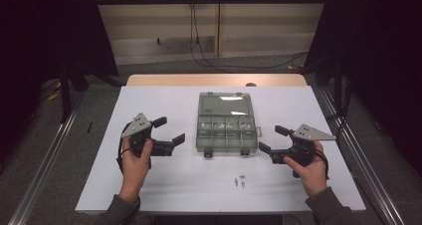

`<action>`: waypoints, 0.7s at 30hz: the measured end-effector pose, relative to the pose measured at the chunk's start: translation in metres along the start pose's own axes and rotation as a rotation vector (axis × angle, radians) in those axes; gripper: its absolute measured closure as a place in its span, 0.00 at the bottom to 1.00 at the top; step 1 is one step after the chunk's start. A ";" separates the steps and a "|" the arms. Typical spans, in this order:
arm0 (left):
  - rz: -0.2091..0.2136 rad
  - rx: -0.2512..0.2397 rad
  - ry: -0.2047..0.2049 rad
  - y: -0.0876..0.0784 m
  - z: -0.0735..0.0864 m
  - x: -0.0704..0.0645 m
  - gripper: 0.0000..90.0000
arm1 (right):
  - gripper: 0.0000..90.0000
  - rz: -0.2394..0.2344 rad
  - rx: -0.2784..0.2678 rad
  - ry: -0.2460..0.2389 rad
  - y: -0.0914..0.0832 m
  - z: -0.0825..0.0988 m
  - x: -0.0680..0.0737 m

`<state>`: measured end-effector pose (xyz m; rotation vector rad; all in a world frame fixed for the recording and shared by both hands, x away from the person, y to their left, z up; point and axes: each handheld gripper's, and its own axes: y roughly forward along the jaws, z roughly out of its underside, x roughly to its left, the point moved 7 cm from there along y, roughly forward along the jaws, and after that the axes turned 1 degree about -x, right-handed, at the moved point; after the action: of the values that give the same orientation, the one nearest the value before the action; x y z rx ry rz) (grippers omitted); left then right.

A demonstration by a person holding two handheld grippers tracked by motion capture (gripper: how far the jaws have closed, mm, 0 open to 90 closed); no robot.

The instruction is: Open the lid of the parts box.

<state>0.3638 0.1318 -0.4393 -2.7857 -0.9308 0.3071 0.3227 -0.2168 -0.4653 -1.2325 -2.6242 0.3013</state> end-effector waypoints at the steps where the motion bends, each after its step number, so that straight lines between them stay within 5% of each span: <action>1: -0.001 0.002 0.004 -0.002 0.001 0.001 0.04 | 0.09 -0.001 0.000 -0.001 0.000 0.000 0.000; 21: -0.012 -0.006 0.006 -0.036 0.018 0.007 0.04 | 0.05 -0.007 0.005 -0.018 -0.015 0.009 -0.003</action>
<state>0.3444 0.1663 -0.4487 -2.7835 -0.9486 0.2938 0.3114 -0.2292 -0.4701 -1.2244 -2.6405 0.3192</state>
